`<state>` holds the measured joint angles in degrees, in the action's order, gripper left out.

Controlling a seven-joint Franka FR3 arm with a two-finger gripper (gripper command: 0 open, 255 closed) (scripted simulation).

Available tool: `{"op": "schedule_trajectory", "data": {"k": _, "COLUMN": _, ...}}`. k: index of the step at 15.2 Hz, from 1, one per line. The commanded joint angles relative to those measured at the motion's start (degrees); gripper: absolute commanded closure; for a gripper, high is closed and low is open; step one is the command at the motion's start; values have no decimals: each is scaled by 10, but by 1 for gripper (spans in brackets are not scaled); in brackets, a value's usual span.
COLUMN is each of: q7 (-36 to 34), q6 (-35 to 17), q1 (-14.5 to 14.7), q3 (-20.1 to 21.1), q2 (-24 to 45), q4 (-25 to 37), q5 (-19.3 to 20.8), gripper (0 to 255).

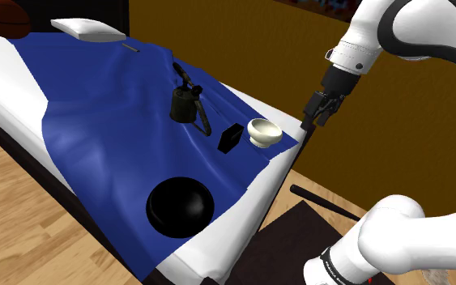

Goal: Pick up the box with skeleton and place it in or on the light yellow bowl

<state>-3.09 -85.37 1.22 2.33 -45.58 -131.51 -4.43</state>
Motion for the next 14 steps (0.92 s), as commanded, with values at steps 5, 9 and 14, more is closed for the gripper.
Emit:
{"op": "schedule_trajectory", "data": {"k": 5, "q7": -65, "q6": -71, "q1": -20, "q3": 25, "q2": 63, "q4": -4, "q5": -11, "gripper": 0}}
{"op": "schedule_trajectory", "data": {"k": 9, "q7": -130, "q6": -137, "q1": -41, "q3": 47, "q2": 135, "q4": 5, "q5": -15, "gripper": 0}}
{"op": "schedule_trajectory", "data": {"k": 14, "q7": -211, "q6": -209, "q1": -66, "q3": 68, "q2": 232, "q4": 33, "q5": -9, "gripper": 0}}
